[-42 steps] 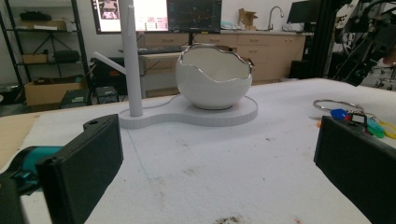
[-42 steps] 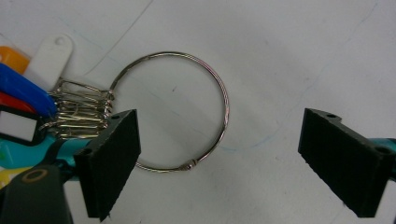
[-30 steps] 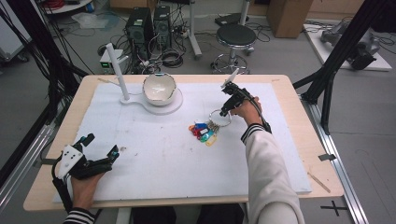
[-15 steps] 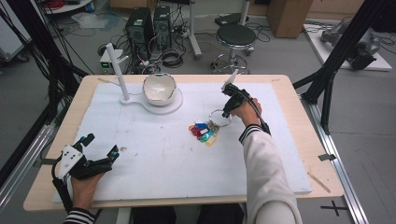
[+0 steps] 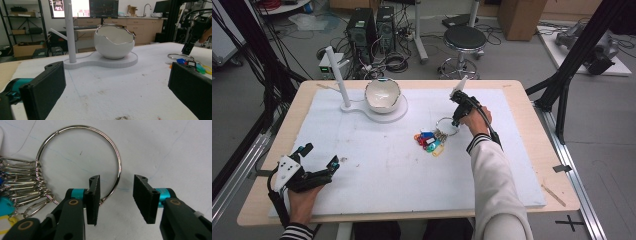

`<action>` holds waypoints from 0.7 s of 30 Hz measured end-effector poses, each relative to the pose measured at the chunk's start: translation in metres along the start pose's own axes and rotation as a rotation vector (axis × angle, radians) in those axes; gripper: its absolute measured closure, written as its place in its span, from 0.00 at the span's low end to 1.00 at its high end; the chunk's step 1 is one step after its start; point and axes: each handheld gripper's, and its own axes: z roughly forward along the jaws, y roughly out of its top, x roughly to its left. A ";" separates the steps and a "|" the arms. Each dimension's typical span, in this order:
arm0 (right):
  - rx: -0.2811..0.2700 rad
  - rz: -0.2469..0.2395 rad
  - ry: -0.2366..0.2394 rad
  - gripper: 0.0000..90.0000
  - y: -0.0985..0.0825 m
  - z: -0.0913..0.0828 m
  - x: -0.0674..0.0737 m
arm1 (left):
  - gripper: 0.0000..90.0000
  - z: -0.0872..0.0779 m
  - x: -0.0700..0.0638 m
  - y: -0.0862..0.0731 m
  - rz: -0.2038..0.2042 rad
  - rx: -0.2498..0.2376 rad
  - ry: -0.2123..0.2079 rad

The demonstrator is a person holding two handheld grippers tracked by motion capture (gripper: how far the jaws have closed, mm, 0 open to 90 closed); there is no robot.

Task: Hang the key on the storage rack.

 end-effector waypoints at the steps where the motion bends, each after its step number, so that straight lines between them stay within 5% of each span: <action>1: -0.002 0.002 0.002 0.68 0.000 0.001 0.000 | 0.02 0.000 0.000 0.000 0.000 0.000 0.000; 21: 0.021 0.022 0.007 0.85 0.002 0.006 0.001 | 0.02 0.000 0.000 0.000 0.004 -0.001 0.000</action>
